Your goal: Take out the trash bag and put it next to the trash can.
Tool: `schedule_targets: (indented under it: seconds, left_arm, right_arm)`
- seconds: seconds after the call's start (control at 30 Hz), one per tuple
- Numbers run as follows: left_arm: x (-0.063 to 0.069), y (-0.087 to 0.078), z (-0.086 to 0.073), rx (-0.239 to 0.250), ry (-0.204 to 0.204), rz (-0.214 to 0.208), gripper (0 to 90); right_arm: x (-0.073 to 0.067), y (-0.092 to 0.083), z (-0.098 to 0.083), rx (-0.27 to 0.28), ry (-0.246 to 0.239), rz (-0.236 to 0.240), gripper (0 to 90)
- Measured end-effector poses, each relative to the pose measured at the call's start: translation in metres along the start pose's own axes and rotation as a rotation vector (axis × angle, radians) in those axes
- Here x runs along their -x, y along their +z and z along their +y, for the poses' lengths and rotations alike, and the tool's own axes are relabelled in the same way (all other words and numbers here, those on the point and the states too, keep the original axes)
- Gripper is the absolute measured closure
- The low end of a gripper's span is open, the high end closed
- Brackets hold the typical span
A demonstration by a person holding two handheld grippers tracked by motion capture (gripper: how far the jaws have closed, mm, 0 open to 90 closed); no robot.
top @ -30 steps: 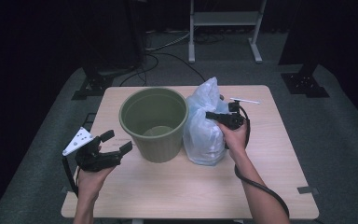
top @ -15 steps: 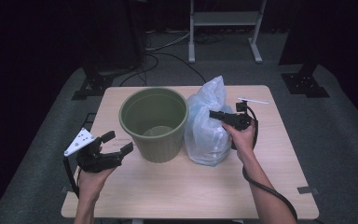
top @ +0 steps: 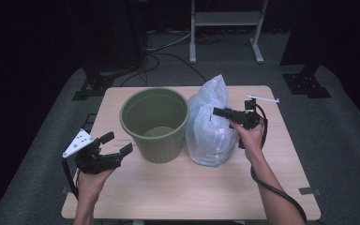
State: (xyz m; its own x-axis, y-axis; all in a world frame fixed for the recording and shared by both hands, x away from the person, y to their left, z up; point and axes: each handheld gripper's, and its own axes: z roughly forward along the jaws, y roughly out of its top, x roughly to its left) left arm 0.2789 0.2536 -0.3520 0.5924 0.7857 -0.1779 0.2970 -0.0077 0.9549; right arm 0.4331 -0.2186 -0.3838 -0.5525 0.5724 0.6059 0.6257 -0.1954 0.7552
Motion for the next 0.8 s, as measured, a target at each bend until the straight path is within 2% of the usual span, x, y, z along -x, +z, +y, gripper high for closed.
schedule_targets:
  seconds: [0.17, 0.53, 0.8]
  left_arm:
    - [0.000, -0.001, 0.000, 0.004, 0.001, 0.003, 8.8]
    - [0.000, -0.001, 0.000, 0.001, 0.003, 0.003, 8.9]
    - [0.000, -0.001, 0.000, 0.003, 0.003, 0.006, 8.8]
  right_arm:
    - [0.000, -0.007, 0.003, 0.017, 0.007, 0.012, 39.9]
    - [0.000, -0.031, 0.006, 0.053, -0.001, 0.006, 38.8]
    - [0.003, -0.042, 0.003, 0.056, -0.005, 0.002, 38.8]
